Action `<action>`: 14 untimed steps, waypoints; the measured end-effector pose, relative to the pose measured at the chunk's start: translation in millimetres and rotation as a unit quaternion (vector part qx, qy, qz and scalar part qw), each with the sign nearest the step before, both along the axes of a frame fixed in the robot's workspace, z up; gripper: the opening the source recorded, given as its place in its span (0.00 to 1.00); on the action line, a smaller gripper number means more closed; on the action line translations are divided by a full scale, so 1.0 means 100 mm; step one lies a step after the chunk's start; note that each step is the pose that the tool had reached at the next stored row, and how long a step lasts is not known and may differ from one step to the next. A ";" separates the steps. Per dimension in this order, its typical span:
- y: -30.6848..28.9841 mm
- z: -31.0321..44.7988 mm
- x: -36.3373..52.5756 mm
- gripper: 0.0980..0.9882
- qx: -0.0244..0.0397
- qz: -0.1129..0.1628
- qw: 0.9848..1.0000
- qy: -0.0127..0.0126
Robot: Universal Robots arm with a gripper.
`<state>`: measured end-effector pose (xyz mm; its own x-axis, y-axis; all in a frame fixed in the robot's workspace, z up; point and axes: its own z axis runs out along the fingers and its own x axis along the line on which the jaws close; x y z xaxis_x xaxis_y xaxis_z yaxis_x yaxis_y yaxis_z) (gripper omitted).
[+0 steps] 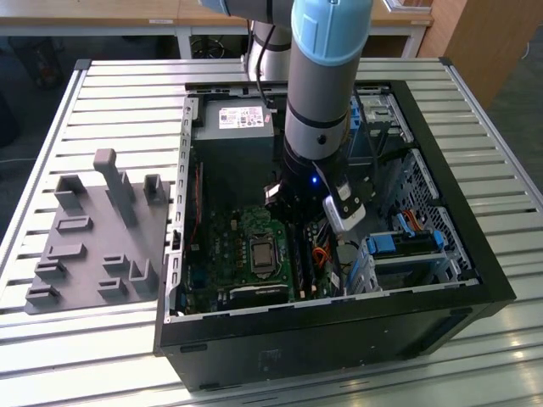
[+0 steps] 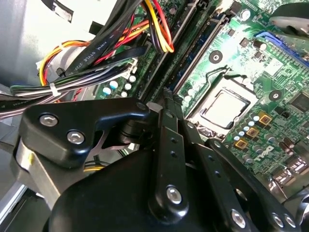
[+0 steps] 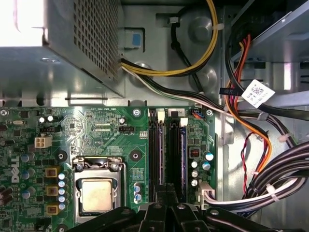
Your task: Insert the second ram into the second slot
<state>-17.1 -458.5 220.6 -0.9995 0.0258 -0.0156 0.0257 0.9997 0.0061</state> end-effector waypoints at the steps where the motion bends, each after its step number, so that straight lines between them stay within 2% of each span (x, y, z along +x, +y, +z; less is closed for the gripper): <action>1: 0.000 -0.006 0.000 0.01 0.000 0.000 1.000 0.000; 8: 0.000 -0.064 -0.006 0.01 0.000 0.000 1.000 0.000; 11: 0.005 -0.025 -0.009 0.01 0.002 0.000 1.000 -0.001; 14: 0.001 0.064 -0.015 0.01 0.001 0.000 1.000 0.000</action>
<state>-18.7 -458.3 227.0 -0.9995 0.0257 -0.0158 0.0256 0.9996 0.0074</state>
